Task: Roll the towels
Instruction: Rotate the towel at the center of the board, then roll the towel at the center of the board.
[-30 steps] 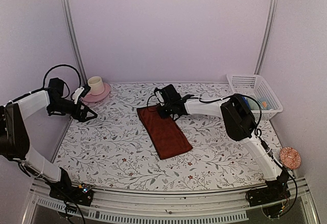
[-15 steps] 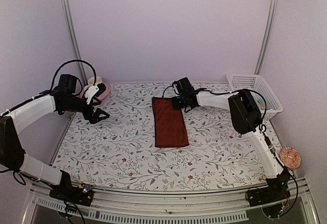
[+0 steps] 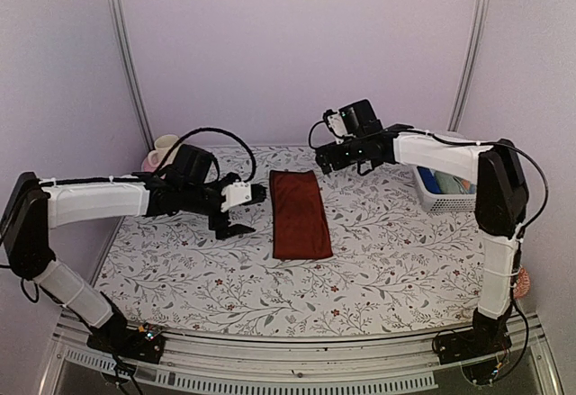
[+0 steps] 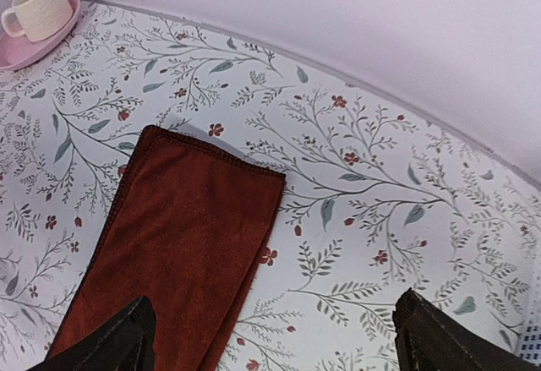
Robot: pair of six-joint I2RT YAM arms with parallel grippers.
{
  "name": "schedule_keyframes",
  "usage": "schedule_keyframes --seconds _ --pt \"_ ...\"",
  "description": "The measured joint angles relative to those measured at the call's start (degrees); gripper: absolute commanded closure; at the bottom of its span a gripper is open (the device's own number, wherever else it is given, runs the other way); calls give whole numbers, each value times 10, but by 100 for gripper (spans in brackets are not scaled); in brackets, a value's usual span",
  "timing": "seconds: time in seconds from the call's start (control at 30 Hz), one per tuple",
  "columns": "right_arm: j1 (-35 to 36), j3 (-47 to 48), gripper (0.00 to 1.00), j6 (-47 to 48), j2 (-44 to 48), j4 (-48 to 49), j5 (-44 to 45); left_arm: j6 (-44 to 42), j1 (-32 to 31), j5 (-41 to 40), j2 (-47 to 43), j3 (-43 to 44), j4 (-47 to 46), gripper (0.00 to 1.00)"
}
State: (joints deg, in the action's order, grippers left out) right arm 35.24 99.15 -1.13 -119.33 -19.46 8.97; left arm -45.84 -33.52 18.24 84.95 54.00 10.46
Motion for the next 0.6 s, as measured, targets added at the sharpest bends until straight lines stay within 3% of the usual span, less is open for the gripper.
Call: schedule_keyframes --seconds 0.17,0.3,0.6 --pt "0 -141 1 19 151 22 16 -43 -92 -57 72 0 -38 8" --pt "0 -226 1 21 203 26 28 -67 -138 -96 136 0 -49 13" --pt "0 -347 1 4 287 15 44 -81 -188 -164 198 12 -79 39"
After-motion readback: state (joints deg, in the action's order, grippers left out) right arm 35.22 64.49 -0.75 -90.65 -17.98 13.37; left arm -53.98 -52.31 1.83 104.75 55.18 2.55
